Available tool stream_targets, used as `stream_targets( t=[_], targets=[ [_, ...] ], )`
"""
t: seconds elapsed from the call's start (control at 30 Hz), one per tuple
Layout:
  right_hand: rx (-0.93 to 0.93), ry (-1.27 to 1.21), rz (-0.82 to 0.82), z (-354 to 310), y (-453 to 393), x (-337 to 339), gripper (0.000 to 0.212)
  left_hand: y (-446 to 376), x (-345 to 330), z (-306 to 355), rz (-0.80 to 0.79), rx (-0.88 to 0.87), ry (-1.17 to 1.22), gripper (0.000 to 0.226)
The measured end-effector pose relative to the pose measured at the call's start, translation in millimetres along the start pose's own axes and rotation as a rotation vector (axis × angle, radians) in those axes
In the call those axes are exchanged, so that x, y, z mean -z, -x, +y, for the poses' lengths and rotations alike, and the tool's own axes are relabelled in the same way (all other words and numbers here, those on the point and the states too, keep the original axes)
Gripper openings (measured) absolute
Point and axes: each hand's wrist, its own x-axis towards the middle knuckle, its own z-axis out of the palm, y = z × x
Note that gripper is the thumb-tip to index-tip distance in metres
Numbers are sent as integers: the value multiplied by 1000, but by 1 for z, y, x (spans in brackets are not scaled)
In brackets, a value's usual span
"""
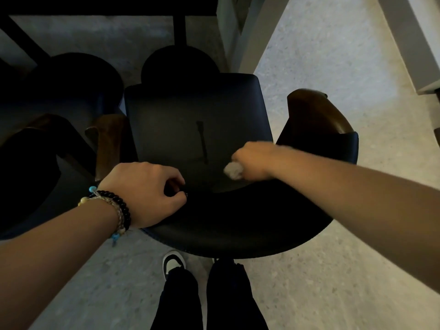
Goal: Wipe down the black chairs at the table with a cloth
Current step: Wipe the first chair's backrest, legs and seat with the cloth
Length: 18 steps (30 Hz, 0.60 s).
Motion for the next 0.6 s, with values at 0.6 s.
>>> stream_targets(
  t=[0.6],
  targets=[
    [65, -372, 51, -31, 82, -11, 5, 3, 4, 3, -60, 60, -22, 34]
  ],
)
